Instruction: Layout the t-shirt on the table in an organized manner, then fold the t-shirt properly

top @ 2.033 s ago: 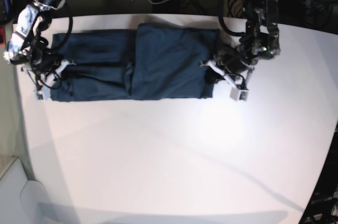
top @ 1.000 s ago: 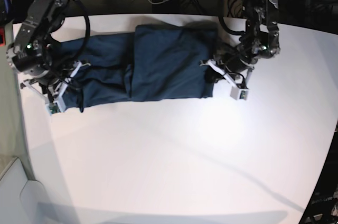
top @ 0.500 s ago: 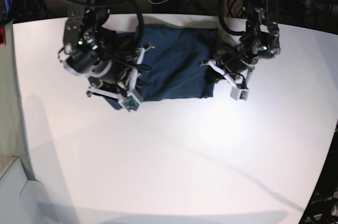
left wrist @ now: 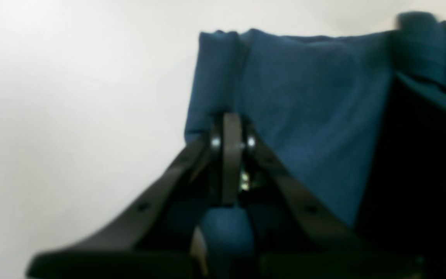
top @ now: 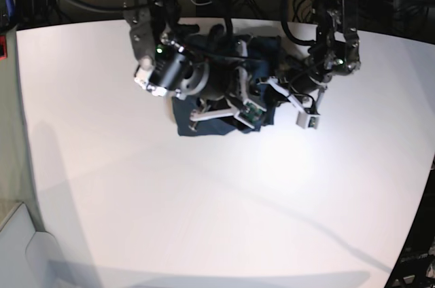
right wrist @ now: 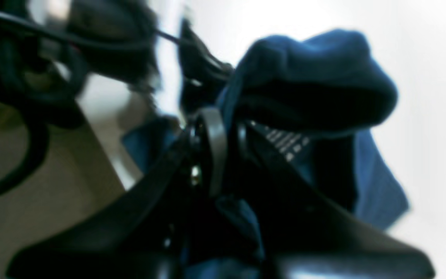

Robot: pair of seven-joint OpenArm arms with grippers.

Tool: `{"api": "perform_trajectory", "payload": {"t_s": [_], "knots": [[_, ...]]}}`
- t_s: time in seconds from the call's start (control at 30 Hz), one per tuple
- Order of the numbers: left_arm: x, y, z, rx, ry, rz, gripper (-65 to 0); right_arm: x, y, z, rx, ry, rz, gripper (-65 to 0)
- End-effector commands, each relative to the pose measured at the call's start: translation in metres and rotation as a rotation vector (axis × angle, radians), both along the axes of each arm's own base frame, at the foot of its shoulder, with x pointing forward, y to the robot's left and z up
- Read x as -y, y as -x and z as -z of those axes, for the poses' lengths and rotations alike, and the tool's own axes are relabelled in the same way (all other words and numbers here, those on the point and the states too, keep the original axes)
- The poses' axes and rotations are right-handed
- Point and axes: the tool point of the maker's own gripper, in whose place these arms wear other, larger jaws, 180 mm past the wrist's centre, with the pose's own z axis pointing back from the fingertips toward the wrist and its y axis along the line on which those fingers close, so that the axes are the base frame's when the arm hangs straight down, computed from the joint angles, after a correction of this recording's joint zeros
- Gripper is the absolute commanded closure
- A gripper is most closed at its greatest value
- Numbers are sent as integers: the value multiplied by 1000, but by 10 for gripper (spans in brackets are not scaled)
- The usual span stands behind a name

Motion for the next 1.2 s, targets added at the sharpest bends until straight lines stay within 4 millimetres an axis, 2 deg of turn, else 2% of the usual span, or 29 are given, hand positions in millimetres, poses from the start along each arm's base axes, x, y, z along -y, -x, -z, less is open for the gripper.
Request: {"api": "perform_trajectory", "payload": {"t_s": [0.0,0.07,0.23,0.37,0.63,0.83,0.97,1.17], "knots": [[-11,20,21,-110,-83,13,-1,-12,-2,-9,19,-47,-17,0],[-11,20,20,-108,-82,13,-1,-18,-4,1,-4,-48,-35,0],[-30,17,19,-109,-83,-49,-1,-24,-9,25,-64,-40,-47,0],[-34,15,12,-87,-87,-61,-1,-25,-16,24,-54,-31,-54,0],[-44,2,-33,44,-73,-144,-1,-24,-25,18,-33,-33,-51,0],[-40,0,-34,52,-70,-128,-1,-24,-25,19,-34,-32,-50,0],[-37,-4,-43,76,-26,-133,-1,-24,-23,20,-38,-33,-50,0],[-37,-14,-79,169,60,-137,-1,-24,-24,20,-37,-33,-49,0]]}}
